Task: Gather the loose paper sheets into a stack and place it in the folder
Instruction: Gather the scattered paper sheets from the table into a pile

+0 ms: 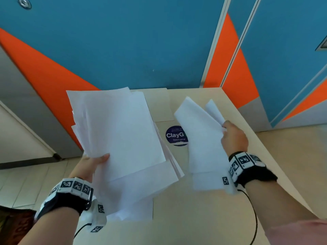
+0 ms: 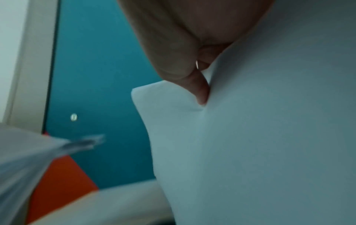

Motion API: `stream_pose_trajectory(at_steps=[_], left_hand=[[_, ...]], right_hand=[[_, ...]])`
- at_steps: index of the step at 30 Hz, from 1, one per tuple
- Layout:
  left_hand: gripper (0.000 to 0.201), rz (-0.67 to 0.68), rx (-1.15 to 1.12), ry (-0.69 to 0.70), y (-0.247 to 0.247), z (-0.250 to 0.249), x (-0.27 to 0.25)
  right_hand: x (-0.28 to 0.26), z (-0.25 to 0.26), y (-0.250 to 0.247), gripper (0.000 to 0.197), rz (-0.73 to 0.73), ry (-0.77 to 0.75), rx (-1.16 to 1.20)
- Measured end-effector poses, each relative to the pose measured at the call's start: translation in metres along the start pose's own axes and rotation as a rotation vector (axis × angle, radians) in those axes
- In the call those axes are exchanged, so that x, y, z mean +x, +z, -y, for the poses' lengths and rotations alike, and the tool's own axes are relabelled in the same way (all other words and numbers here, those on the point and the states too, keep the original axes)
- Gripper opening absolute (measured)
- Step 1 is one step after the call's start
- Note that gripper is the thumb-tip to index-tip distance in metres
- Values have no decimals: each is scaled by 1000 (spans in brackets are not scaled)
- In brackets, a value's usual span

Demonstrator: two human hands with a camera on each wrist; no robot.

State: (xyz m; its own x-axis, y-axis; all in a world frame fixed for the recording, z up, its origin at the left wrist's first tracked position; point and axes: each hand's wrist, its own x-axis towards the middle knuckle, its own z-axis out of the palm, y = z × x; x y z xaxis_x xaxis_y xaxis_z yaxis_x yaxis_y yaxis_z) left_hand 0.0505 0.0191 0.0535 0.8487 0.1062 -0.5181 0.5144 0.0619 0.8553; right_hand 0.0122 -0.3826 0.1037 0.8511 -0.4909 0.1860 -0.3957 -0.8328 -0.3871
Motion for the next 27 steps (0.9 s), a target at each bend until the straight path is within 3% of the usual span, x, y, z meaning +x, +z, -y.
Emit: stream_pose_trajectory(at_steps=[4,7,9,13,16,18,21,22,25,27], left_hand=[[14,47,18,7,20,-5,-4],[27,53,21,17,31,-10,-8],[38,53,13,23,36,-12,-10],[44,64,55,43,45,-16,-12],[40,145,178,62,51,-17,-12],[27,178,222,85,57,-22,-19],[15,168,189,81,57,-26,-26],[17,160,124,60,53,-27,-27],[62,195,-119,-27,34,-28,-26],[60,208,-107,-38,22,-27,-28]], right_hand=[[23,30,-61,24,-233,-148,181],[35,44,-91,21,-242,-187,418],[37,52,-94,14,-153,-174,662],[27,68,-59,35,95,-83,1039],[12,81,-21,28,319,42,1036],[7,84,5,25,447,129,1018],[6,87,31,50,672,156,899],[6,88,38,52,719,174,921],[1,97,49,44,775,137,979],[-3,111,54,45,800,93,996]])
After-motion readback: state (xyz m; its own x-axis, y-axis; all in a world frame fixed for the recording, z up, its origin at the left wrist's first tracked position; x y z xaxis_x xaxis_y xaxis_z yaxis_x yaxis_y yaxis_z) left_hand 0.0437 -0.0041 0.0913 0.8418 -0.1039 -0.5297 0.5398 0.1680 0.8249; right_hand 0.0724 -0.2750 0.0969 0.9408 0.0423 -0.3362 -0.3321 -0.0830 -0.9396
